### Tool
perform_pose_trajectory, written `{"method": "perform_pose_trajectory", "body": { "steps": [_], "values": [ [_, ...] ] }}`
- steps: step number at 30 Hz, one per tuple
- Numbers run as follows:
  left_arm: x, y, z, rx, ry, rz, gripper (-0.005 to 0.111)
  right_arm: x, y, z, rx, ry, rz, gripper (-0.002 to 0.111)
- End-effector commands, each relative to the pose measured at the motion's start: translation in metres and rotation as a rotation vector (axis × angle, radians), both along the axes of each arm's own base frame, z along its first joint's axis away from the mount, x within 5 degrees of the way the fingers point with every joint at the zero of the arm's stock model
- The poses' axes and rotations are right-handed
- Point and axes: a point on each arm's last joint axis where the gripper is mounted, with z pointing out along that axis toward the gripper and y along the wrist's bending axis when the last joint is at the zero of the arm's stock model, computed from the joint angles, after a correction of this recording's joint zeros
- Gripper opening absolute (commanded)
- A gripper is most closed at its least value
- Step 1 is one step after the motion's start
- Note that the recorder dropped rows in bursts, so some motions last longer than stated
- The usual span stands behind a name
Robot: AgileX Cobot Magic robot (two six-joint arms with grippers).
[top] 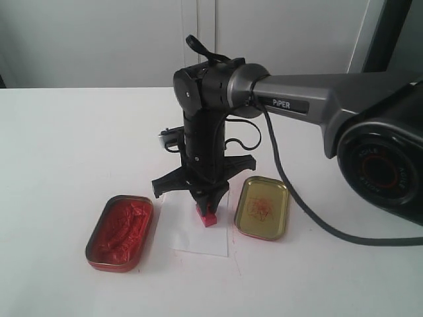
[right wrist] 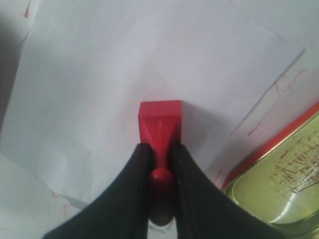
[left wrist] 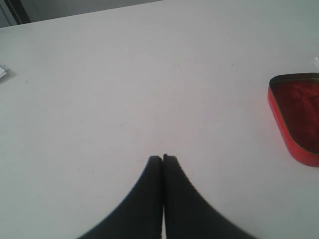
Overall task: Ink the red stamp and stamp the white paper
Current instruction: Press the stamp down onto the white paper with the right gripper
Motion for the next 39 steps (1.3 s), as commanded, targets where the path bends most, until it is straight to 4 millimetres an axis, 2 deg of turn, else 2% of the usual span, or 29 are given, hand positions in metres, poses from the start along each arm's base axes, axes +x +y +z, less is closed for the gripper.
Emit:
{"method": "perform_pose_trajectory", "body": {
  "steps": [1, 26, 39],
  "values": [
    [0.0, 0.0, -0.001, 0.0, 0.001, 0.0, 0.0, -0.006, 0.001, -0.062, -0.069, 0.065, -0.032, 0.0],
    [0.0, 0.0, -0.001, 0.0, 0.001, 0.0, 0.0, -0.009, 0.008, -0.062, -0.075, 0.031, -0.007, 0.0],
    [0.0, 0.0, -0.001, 0.0, 0.001, 0.0, 0.0, -0.007, 0.008, -0.032, -0.043, -0.029, -0.008, 0.0]
  ]
}}
